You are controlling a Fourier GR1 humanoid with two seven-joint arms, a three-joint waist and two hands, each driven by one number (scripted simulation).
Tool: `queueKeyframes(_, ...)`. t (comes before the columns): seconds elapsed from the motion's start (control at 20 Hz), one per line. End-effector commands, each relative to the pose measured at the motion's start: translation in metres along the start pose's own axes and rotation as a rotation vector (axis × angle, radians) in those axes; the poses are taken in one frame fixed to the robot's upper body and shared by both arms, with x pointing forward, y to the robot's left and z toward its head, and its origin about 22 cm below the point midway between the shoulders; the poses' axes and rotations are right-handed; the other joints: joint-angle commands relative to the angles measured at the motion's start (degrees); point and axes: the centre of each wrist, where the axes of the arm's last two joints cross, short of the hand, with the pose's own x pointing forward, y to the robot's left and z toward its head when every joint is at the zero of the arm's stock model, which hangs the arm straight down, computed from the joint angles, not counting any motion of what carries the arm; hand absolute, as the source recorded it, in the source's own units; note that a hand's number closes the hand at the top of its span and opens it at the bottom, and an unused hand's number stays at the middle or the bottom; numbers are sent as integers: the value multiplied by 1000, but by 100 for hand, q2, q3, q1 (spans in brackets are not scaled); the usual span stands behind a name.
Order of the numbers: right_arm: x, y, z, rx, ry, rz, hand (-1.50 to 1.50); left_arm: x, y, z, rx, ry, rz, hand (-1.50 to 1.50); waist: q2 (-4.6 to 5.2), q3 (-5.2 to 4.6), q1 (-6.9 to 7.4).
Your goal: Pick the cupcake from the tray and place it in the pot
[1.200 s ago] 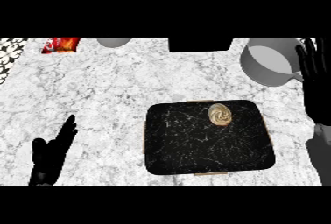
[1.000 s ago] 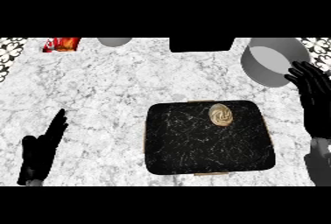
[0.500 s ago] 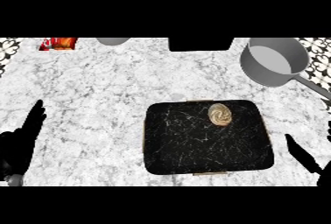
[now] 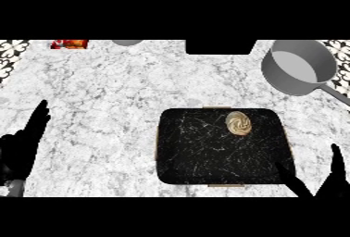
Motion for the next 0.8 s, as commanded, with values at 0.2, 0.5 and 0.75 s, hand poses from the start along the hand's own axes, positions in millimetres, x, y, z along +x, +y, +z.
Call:
queueKeyframes(0.2,66,4,-21,218,136,204,-150,4,-11,4,-56,-15,1,0,9,9,252)
queueKeyframes(0.5,132,16,-32,458,309,386,-150,9,-6,-11,-41,-19,-4,0,33,28,232)
queueKeyframes(0.75,190,25,-34,588,373,435,-150,8,-13,-8,-40,-17,15,0,-5,48,169)
